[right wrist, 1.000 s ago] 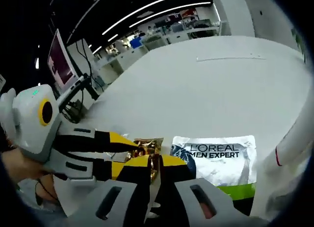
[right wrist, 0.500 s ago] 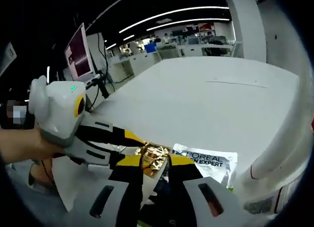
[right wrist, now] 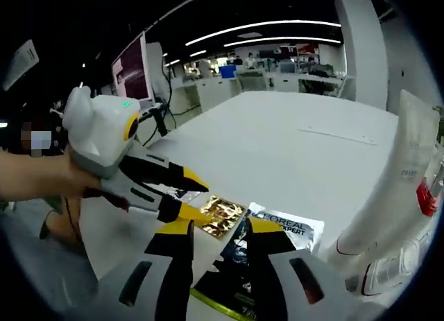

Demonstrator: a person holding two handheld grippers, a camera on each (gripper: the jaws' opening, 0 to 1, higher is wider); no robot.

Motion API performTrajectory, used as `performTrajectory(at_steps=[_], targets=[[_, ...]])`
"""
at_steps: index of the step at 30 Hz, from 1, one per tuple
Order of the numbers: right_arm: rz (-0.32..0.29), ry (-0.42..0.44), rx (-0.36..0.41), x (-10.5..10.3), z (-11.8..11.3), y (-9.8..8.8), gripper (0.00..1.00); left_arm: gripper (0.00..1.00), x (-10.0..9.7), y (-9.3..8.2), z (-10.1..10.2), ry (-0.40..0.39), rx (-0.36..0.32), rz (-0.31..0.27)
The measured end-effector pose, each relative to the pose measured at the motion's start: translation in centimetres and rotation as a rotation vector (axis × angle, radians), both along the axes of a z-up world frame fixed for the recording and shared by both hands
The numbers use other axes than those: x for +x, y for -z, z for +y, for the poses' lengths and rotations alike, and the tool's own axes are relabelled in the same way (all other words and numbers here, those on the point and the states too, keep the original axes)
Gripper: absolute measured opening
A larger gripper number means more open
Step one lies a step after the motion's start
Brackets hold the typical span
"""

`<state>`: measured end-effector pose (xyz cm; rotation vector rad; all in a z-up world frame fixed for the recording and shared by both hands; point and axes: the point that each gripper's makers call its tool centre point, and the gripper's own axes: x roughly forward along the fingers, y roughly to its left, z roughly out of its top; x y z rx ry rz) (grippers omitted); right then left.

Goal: Arrange the skincare products in the storage area until every visible bottle or jar stands upright without overlapping.

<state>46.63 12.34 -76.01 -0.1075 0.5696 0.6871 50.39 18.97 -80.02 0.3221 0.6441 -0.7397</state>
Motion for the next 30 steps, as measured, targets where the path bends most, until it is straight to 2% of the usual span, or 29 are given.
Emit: performTrajectory(at_steps=[7, 9, 15, 19, 25, 30], targets=[[-0.064, -0.040, -0.044, -1.7, -1.5, -0.9, 0.40, 0.39, -2.3, -1.4, 0.4, -0.029, -0.031, 0.027], [-0.074, -0.047, -0.067, -2.3, -2.0, -1.2, 0.43, 0.42, -2.7, -1.4, 0.4, -0.030, -0.034, 0.027], [-0.107, -0.055, -0.063, -3.7, -3.0, -2.9, 0.51, 0.49, -4.8, -1.7, 0.9, -0.062, -0.060, 0.041], [-0.105, -0.051, -0.055, -4.4, -3.8, -3.4, 0.60, 0.52, -6.2, -1.6, 1.5, -0.090, -0.070, 0.052], [-0.101, -0.022, -0.048, -5.1, -5.6, -3.9, 0.67, 0.60, -8.3, -1.6, 2.2, -0.137, -0.097, 0.078], [-0.119, 0.014, -0.044, -5.4, -7.5, -4.8, 0.71, 0.67, -9.6, -2.9, 2.6, -0.185, -0.149, 0.086]])
